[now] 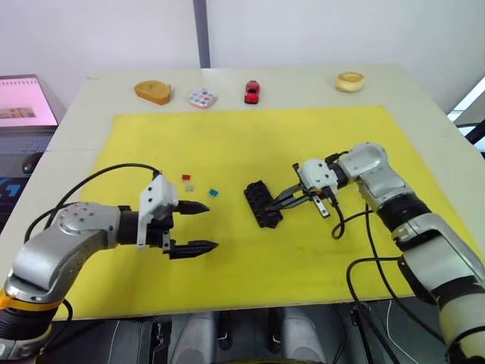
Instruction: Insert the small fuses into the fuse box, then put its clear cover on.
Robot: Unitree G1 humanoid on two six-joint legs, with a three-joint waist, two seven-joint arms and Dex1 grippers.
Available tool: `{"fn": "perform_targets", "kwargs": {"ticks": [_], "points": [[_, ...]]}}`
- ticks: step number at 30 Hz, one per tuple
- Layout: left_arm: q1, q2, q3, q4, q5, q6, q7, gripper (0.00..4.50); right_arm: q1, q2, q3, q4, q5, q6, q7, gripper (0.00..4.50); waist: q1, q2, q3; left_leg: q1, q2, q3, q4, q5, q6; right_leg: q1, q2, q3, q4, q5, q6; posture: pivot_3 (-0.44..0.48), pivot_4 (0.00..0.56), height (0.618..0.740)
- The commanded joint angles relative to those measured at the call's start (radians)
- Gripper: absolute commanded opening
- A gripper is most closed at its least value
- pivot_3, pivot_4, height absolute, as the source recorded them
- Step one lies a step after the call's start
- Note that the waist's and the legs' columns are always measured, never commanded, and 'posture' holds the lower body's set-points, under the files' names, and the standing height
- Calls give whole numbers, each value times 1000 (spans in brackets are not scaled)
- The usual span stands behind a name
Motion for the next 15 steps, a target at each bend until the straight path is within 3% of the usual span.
{"fn": "perform_targets", "kwargs": {"ticks": [1,15], "points": [[-2,-7,23,-9,-14,-7,9,4476,-29,-18,7,-15,3,24,3,0,0,0,0,0,0,0,0,0,0,0,0,0,0,0,0,0,150,740],[-7,-23,13,-9,-5,-6,29,4476,-45,-47,37,-119,15,238,3,0,2,0,0,0,0,0,0,0,0,0,-1,0,0,0,0,0,150,740]]}}
